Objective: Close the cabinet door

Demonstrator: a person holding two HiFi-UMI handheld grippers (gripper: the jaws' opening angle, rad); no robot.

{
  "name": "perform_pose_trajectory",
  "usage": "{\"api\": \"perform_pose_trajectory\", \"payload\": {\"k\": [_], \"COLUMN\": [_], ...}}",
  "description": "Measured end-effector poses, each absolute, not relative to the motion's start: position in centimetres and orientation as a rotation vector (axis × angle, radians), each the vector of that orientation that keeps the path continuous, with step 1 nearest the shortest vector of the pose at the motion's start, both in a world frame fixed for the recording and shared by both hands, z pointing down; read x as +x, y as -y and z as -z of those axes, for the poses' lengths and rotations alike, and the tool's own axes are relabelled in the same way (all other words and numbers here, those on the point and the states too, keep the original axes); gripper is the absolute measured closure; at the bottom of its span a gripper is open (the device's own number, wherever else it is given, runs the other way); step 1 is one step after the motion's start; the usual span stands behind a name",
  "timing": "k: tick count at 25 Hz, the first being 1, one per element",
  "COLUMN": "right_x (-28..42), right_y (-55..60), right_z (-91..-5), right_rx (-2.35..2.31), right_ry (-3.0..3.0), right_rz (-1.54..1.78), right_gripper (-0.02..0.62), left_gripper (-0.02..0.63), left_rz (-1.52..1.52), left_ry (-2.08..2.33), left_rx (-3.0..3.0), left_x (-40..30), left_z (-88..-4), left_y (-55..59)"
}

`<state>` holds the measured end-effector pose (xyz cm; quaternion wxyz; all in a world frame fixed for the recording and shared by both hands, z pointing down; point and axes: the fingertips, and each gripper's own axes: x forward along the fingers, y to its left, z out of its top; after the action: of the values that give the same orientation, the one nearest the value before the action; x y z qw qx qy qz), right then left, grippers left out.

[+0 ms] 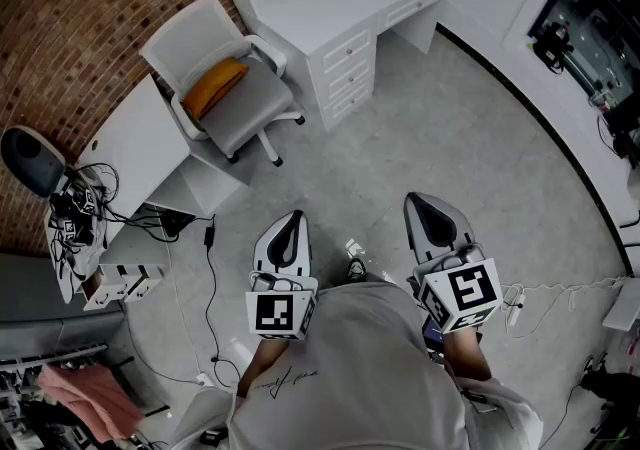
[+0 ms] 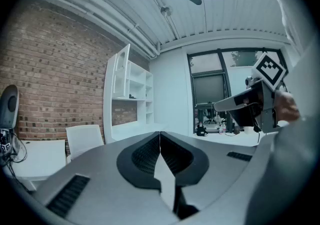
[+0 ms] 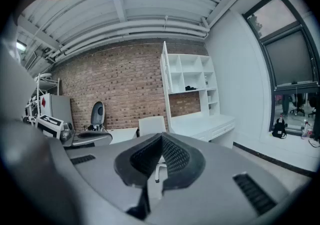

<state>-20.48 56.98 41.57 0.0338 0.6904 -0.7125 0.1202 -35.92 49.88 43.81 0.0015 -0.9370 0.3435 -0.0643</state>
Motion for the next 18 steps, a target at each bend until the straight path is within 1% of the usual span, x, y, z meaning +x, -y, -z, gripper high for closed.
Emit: {"api": "perform_pose_trajectory", "payload": {"k": [7,18], "right_x": [-19.0,-18.6], "right_y": [-56.6,-55.5], "right_z": [-41.4,-42.1], "right_rx": [2.132,2.155], "right_ry": [2.191,2.274], "right_rz": [-0.359,-0.466], "right_gripper": [0.574,0.572], "left_gripper": [0.591,0.591], "left_rz": [0.202,0.204], "left_ry": [-1.052,-1.107], "left_rx": [-2.908,-2.950], "left_x": [-33.7,-33.9], "left_z": [-43.1,-44.0], "left_y": [-49.9,-47.8]}}
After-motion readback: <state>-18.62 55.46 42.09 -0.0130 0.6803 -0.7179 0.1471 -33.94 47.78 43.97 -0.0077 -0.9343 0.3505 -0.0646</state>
